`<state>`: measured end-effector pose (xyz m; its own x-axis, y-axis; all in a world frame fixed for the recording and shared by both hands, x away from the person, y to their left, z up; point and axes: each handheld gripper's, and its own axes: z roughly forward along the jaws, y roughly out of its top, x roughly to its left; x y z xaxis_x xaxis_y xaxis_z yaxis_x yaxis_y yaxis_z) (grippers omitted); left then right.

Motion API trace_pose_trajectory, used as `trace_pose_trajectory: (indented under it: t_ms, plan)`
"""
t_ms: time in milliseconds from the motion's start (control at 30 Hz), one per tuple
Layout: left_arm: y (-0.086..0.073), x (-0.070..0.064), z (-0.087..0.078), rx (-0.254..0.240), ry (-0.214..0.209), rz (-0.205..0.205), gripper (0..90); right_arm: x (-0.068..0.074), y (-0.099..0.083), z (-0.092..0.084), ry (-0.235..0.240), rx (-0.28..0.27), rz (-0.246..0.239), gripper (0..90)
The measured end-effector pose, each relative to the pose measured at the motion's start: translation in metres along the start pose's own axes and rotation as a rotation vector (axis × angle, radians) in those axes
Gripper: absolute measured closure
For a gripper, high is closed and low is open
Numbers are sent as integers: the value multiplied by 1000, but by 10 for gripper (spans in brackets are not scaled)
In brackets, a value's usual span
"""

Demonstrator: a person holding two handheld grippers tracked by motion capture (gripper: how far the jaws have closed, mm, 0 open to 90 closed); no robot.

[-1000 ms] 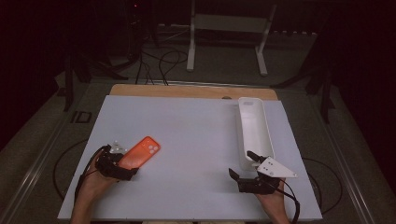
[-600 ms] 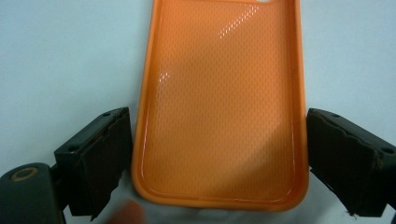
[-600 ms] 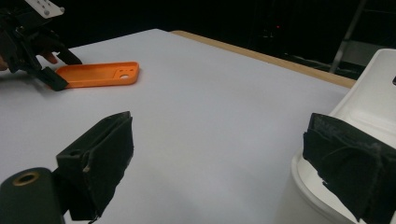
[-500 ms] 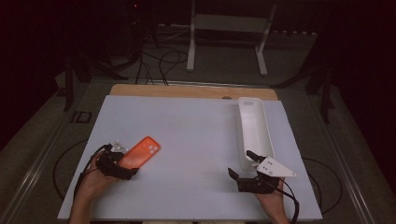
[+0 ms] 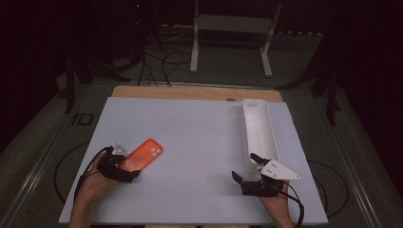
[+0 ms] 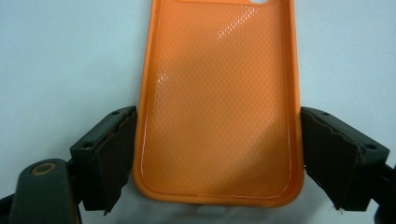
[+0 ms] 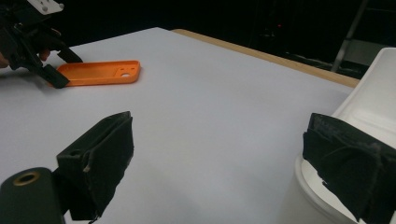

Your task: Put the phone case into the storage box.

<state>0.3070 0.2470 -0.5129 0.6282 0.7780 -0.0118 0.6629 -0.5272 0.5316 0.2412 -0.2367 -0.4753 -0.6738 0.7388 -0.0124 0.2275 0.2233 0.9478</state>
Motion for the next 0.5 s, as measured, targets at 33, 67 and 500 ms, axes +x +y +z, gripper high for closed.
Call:
trace_pose_trajectory:
  t_ms: [33, 67, 500]
  plan:
    - [0, 0, 0, -1, 1, 1, 163, 0, 0, 0, -2, 0, 1, 86]
    - [0, 0, 0, -3, 1, 0, 164, -1, 0, 0, -2, -1, 1, 86]
    - [3, -3, -6, -70, 5, -23, 167, -2, 0, -2, -4, 0, 4, 86]
